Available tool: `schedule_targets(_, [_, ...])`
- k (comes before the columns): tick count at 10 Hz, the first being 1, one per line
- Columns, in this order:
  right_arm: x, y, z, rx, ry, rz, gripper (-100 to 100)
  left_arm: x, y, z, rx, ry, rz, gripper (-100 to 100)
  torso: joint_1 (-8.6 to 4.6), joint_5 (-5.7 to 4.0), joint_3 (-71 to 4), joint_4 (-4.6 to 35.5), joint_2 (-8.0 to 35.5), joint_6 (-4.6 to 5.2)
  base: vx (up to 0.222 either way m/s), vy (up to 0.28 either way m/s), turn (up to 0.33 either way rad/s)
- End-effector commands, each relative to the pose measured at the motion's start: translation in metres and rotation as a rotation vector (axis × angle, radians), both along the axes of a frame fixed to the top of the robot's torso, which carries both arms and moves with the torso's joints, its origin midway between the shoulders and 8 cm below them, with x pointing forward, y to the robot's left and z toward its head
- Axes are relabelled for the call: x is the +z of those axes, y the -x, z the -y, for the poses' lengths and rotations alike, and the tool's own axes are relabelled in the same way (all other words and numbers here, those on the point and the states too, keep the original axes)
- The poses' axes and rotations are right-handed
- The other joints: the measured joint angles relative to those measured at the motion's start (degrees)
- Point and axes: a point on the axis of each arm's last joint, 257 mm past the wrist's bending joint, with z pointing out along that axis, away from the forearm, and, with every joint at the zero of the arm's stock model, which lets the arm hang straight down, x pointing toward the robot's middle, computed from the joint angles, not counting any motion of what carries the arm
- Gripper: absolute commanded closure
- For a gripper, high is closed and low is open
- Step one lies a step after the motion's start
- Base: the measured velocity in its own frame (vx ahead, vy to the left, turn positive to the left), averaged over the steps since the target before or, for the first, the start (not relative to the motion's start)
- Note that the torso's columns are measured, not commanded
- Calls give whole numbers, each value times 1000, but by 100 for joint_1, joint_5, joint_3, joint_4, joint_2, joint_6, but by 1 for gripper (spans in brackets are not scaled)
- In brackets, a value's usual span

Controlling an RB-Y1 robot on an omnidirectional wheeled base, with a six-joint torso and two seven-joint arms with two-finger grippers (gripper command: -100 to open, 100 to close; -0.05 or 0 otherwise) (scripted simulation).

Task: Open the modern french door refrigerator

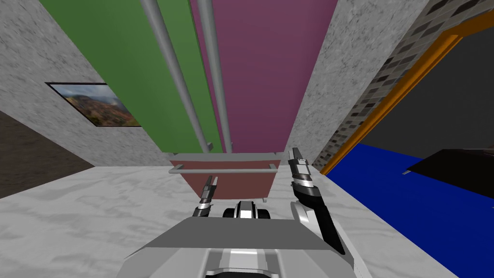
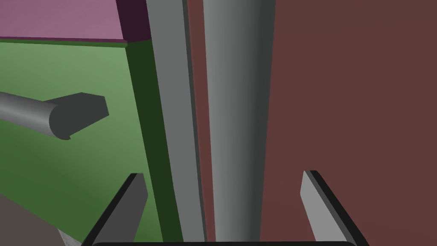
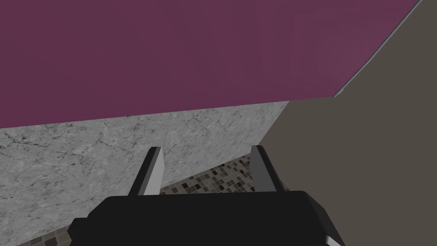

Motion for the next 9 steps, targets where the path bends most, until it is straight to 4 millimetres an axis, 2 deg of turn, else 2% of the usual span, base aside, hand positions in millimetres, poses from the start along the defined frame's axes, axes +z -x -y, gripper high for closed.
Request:
schedule_targets(1, [0,0,0,0,0,0,0,-10,4,11,12,48,-3,-100,7,1,9,4,14,0,76,2,-9])
schedule_targets(4, [0,0,0,0,0,0,0,-15,5,26,27,103,-2,-100,4,1,11,5,17,0,44,-5,-4])
schedule_targets(5, [0,0,0,0,0,0,0,-14,5,23,24,94,-3,-100,6,1,11,5,16,0,8,-2,-1])
schedule_targets(9, [0,0,0,0,0,0,0,0,-23,23,20,95,-2,-100,6,1,5,3,6,0,-11,-3,11])
